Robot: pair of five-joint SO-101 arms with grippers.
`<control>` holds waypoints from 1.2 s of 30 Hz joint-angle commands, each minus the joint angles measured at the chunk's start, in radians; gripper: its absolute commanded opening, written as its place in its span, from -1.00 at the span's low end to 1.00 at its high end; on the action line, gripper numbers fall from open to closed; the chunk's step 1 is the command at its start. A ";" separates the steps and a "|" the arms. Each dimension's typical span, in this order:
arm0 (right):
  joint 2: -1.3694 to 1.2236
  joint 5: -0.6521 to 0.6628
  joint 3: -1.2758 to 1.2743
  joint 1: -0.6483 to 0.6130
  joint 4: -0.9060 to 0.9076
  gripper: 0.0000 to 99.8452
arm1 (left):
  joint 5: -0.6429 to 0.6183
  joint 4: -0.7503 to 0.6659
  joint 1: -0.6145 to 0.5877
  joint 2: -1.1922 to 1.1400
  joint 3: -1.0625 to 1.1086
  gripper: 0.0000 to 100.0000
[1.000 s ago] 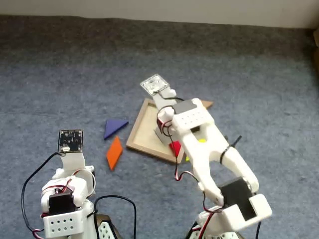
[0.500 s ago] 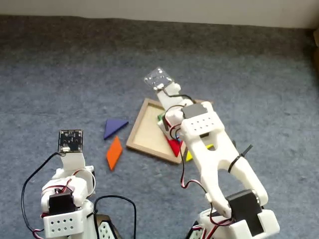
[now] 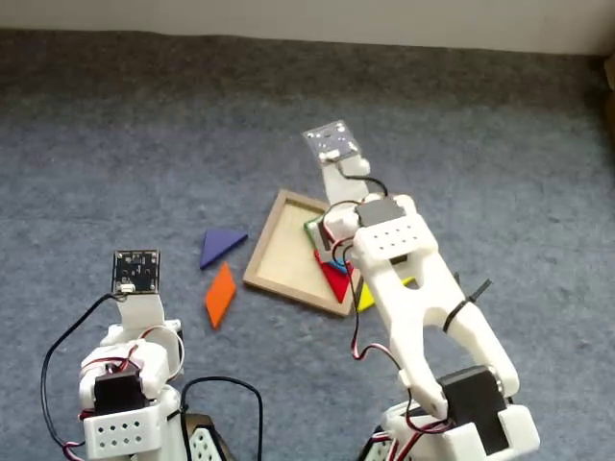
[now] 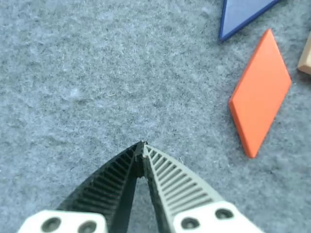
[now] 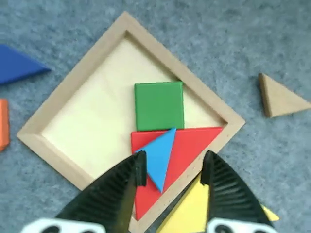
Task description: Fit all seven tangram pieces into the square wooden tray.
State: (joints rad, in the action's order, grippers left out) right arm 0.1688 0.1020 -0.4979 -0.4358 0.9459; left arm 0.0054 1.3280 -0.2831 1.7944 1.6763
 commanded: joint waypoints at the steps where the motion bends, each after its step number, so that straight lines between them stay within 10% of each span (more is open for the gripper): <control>1: 0.007 -0.018 -0.025 0.010 0.001 -0.59 | 0.003 0.005 -0.008 0.027 0.019 -0.99; 36: -0.148 0.241 0.039 0.085 -0.166 -0.64 | 0.003 0.005 -0.008 0.027 0.019 -0.99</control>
State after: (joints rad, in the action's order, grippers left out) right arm 0.0123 0.3046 -0.5117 -0.3636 0.8078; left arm 0.0054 1.3280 -0.2831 1.7944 1.6763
